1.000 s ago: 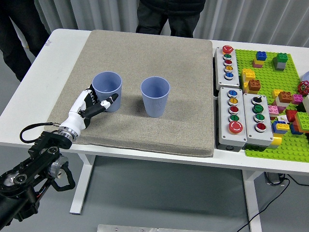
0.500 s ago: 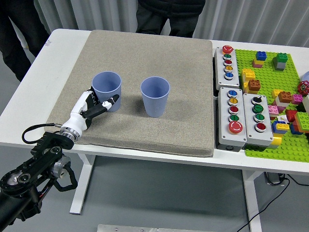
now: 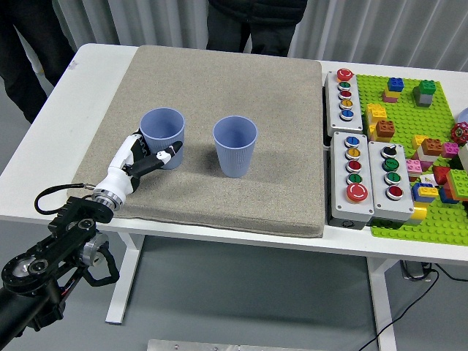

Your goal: Pick cup pour cup place

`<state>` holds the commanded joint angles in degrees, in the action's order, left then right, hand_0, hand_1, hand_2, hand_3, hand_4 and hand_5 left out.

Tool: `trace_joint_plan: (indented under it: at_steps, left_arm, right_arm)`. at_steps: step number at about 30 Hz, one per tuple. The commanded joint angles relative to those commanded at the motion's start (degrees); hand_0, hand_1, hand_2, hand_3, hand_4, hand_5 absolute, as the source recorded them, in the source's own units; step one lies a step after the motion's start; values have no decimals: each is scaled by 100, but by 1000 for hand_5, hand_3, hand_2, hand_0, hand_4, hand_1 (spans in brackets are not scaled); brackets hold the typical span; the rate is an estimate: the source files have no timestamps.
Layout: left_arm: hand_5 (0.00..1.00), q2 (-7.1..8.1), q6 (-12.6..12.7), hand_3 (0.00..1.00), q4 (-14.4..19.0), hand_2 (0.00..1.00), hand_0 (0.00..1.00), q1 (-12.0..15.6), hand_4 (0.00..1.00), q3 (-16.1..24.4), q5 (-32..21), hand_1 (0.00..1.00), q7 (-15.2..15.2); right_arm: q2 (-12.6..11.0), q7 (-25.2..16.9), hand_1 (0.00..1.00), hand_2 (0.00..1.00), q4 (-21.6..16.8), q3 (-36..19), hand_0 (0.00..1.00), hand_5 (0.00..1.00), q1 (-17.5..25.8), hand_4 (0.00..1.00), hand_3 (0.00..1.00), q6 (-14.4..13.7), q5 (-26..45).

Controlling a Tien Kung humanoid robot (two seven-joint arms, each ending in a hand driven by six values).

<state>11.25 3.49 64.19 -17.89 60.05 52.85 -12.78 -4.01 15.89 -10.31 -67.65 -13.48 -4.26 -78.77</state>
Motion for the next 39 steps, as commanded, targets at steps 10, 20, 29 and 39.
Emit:
trace_joint_plan:
  at_steps: [10, 20, 29, 39]
  left_arm:
    - [166, -18, 238, 648, 30, 599, 706, 3, 755, -31, 201, 601, -3]
    - [160, -62, 927, 538, 43, 506, 611, 51, 736, -98, 359, 507, -127]
    - [73, -65, 1464, 492, 245, 465, 517, 83, 676, -166, 299, 468, -259]
    - [55, -4, 1909, 487, 645, 461, 514, 95, 696, -34, 1041, 466, -99]
  right_arm:
    - [2, 3, 634, 564, 0, 15, 676, 131, -17, 2, 569, -2, 19]
    - [2, 4, 634, 564, 0, 7, 675, 132, -22, 2, 569, -1, 2]
    - [1, 6, 634, 564, 0, 17, 676, 131, -29, 2, 569, 0, 14]
    - [-15, 5, 634, 563, 0, 13, 675, 130, -31, 2, 569, 2, 0]
